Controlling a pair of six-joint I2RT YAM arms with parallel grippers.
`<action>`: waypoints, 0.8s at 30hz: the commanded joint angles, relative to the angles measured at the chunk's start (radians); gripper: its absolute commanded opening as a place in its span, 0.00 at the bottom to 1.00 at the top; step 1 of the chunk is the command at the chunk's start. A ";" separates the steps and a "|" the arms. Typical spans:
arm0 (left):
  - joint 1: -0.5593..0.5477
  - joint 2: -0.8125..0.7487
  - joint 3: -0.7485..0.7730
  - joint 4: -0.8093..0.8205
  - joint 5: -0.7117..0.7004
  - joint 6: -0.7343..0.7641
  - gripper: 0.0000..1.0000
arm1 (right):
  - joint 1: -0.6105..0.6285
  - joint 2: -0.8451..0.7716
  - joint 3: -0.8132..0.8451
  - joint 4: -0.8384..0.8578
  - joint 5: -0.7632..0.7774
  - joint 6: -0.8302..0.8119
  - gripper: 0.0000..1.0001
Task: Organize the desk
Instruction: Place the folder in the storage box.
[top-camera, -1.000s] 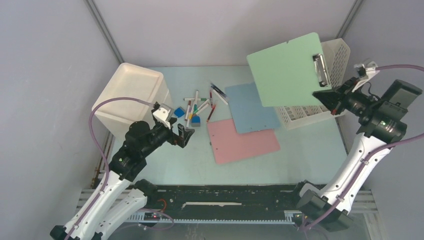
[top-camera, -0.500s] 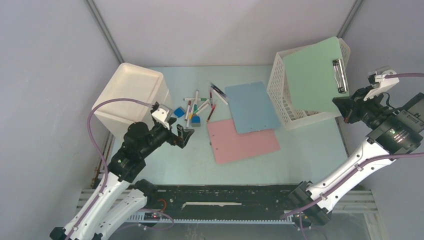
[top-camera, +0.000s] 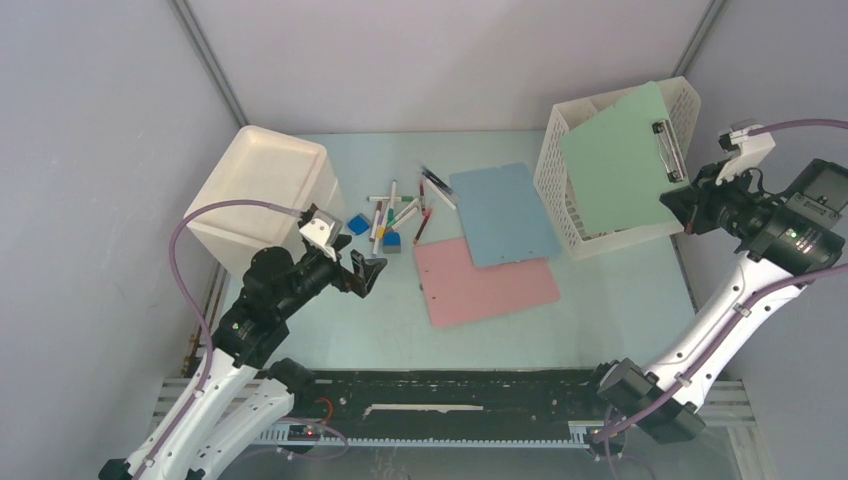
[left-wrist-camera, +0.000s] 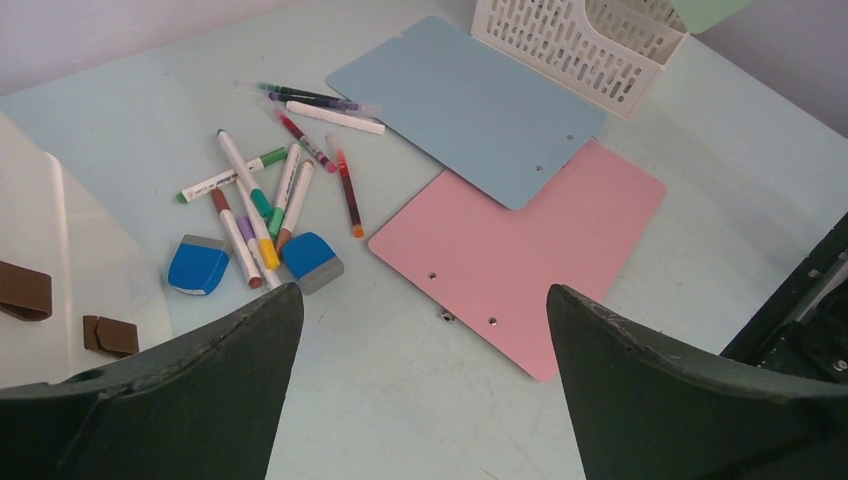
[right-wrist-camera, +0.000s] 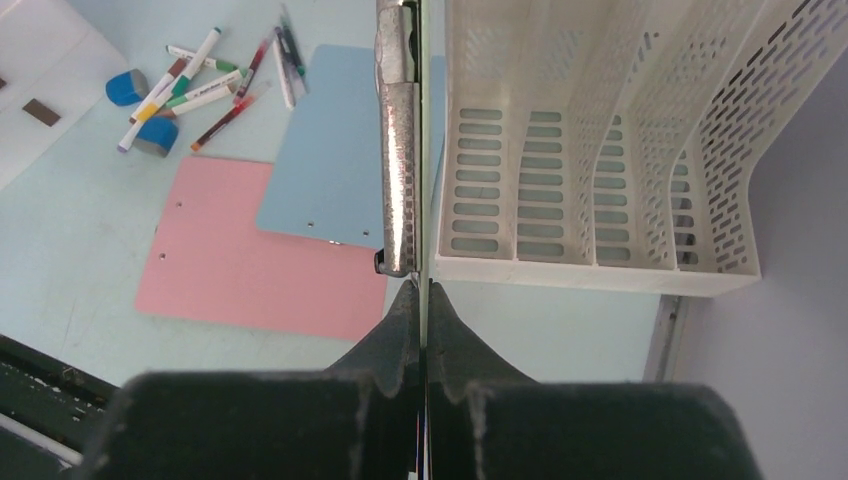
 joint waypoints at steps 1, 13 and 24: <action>0.007 -0.012 0.000 0.017 0.015 0.017 1.00 | 0.048 0.008 0.007 0.110 0.080 0.072 0.00; 0.006 -0.013 0.001 0.017 0.022 0.017 1.00 | -0.106 -0.063 -0.005 0.117 -0.001 0.056 0.00; 0.007 -0.012 -0.001 0.018 0.024 0.012 1.00 | 0.013 -0.004 -0.062 0.106 0.061 0.028 0.00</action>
